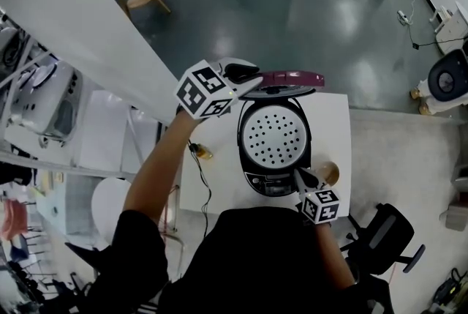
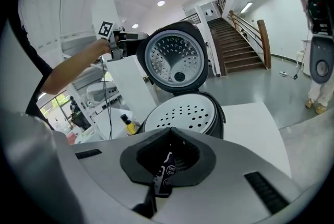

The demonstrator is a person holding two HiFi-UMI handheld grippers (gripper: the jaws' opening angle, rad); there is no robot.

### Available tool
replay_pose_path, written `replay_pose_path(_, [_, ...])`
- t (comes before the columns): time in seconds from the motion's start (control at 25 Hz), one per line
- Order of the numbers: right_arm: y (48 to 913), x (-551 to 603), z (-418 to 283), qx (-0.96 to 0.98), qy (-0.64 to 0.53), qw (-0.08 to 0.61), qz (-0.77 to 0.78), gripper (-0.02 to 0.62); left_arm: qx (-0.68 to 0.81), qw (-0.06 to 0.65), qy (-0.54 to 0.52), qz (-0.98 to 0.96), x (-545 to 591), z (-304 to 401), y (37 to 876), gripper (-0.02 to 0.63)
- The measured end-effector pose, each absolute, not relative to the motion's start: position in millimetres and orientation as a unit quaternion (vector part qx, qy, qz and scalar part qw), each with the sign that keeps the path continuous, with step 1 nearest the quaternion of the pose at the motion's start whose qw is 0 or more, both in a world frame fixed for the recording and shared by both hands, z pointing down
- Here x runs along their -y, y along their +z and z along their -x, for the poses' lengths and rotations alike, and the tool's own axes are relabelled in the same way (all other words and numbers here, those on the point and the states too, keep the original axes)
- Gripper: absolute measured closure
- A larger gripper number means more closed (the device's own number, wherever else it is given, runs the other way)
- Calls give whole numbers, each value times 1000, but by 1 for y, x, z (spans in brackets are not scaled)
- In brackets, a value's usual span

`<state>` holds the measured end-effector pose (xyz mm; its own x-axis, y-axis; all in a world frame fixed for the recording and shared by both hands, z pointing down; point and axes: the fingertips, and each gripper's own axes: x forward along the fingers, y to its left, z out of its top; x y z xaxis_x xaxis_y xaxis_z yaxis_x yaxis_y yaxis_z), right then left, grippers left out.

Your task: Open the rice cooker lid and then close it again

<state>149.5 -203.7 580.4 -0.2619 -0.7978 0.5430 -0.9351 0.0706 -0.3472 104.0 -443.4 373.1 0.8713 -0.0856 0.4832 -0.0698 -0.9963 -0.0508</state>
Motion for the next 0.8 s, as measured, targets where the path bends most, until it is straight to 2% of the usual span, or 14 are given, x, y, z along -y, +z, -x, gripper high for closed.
replay_pose_path(0.2, [576,199,-151,732,329,93,-589,595,-64,44,-276,958,432,-103,376,540])
replay_pose_path(0.8, [558,184,-160,763,320,77,-556,595,-73,36,-310,947,383,-91,388,543])
